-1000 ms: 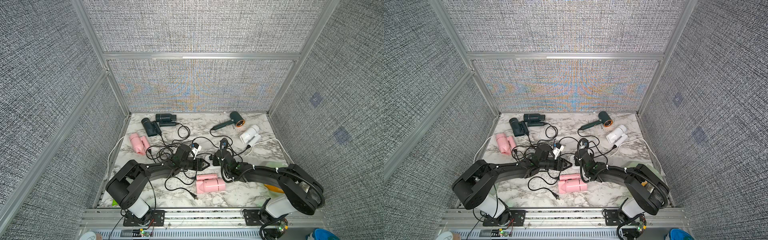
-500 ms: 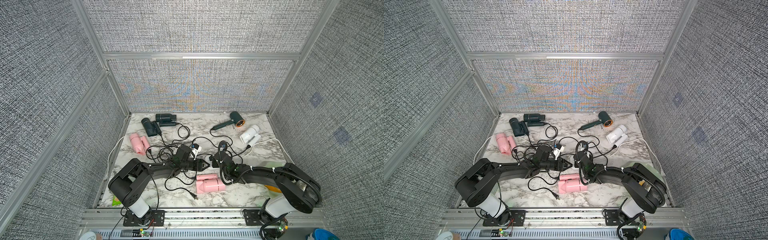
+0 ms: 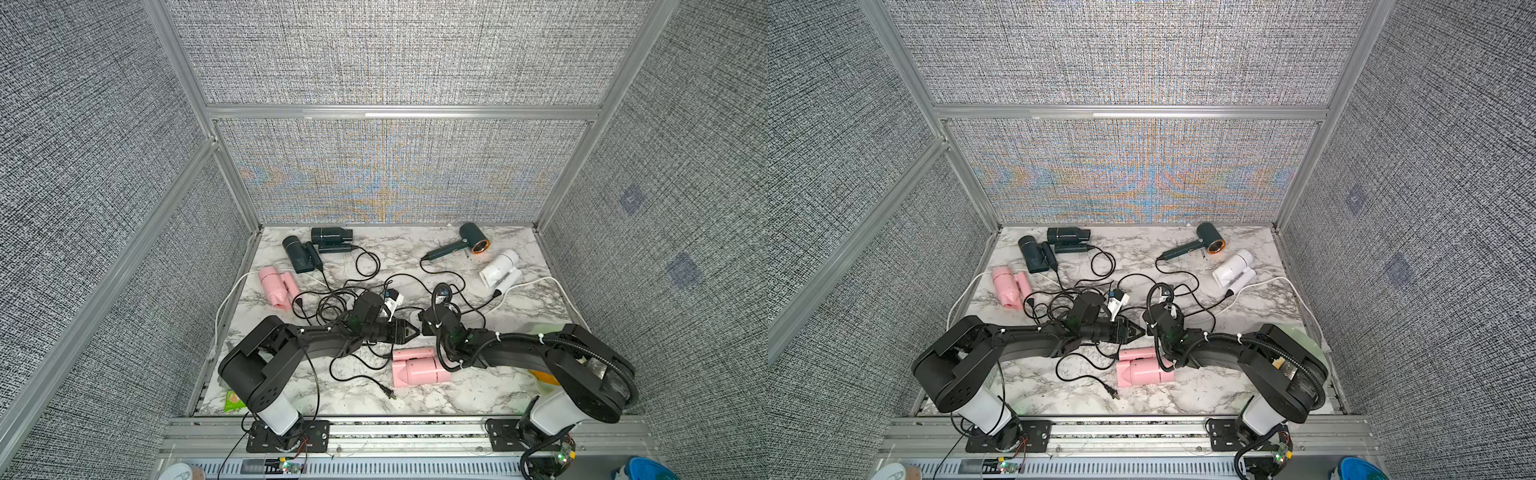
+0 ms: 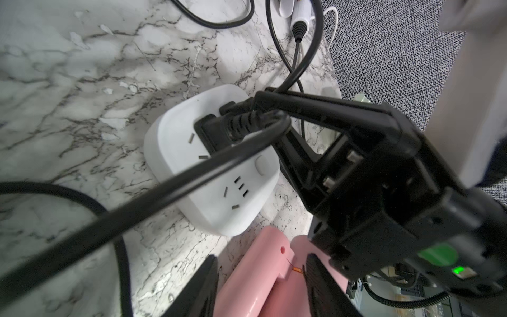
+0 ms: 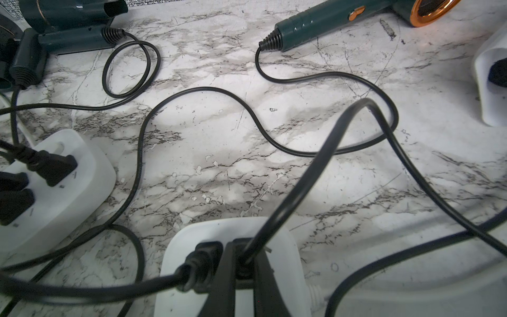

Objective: Charge the blow dryers
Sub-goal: Insert the plug into the socket.

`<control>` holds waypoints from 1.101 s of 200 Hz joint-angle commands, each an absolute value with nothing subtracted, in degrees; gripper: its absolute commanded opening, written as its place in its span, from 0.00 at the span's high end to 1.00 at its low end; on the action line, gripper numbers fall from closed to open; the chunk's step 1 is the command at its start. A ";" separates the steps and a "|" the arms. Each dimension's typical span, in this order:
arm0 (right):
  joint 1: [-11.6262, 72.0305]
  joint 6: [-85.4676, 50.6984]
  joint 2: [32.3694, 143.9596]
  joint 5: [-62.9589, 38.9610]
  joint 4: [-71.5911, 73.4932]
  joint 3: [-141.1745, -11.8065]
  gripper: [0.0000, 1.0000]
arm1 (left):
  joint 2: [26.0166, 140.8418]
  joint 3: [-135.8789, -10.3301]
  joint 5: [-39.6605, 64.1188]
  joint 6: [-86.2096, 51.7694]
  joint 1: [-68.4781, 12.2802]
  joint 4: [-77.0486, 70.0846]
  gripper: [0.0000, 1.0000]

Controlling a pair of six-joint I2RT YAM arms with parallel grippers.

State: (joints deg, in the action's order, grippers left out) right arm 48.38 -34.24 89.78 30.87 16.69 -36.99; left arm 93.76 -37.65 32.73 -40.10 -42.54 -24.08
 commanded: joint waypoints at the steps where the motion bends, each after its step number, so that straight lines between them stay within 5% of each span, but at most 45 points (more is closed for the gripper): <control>1: 48.43 -36.50 90.20 30.68 7.97 -36.86 0.98 | 93.77 -38.03 32.27 -39.95 -42.45 -25.49 0.46; 175: 37.09 -29.35 98.32 25.80 11.23 -47.64 0.97 | 86.43 -39.64 27.64 -37.62 -42.36 -17.19 0.47; 220: 37.18 -29.70 91.46 23.51 9.21 -45.11 0.65 | 86.23 -39.71 27.34 -37.62 -42.19 -17.23 0.47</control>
State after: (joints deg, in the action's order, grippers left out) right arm 37.15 -29.21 94.61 25.23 11.97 -46.37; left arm 86.46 -39.33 27.59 -38.76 -42.33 -17.98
